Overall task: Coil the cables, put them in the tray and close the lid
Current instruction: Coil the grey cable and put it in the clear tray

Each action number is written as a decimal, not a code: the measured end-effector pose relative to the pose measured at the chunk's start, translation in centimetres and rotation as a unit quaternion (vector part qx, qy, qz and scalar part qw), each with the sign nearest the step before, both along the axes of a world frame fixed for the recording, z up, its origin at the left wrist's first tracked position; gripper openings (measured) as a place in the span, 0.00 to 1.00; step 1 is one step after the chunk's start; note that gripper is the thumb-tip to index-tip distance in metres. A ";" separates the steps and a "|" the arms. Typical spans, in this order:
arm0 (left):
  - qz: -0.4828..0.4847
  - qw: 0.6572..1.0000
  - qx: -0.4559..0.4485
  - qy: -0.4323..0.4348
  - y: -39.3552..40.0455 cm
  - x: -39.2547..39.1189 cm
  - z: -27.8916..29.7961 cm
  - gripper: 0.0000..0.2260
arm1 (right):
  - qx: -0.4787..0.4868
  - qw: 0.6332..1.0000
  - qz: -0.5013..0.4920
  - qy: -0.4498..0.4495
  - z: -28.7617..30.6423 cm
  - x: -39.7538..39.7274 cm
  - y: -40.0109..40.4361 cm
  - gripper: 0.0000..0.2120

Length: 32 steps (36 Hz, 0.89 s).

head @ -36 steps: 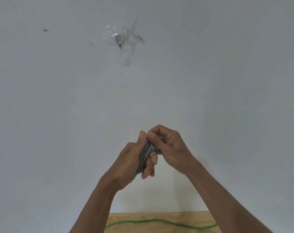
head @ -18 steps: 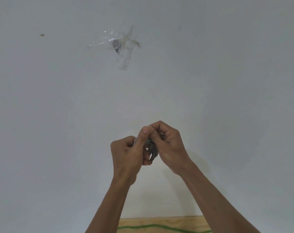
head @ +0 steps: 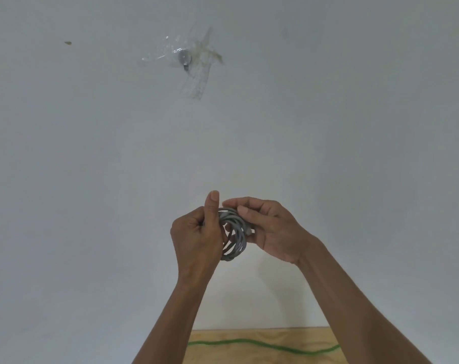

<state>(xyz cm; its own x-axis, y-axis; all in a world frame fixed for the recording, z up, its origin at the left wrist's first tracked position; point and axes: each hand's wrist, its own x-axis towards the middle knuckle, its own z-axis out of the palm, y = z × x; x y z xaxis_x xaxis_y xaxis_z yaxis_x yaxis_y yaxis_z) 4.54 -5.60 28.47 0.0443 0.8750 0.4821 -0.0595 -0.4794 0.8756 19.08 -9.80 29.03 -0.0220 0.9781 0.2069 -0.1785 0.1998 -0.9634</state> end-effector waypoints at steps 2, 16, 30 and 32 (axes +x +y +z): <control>0.007 1.000 0.007 -0.004 0.1 0.0 0.0 0.31 | 0.016 0.999 -0.012 -0.041 -0.2 0.4 0.0 0.13; -0.055 0.994 -0.062 -0.067 0.5 0.2 1.0 0.26 | 0.047 0.993 -0.050 -0.099 -0.8 1.0 0.0 0.12; -0.080 0.989 -0.108 -0.063 0.1 0.4 1.0 0.26 | 0.026 0.999 -0.005 -0.026 -1.1 1.7 -0.3 0.13; -0.092 0.987 -0.120 -0.063 -0.1 0.4 1.0 0.26 | 0.039 0.999 -0.028 -0.018 -1.0 1.4 -0.2 0.12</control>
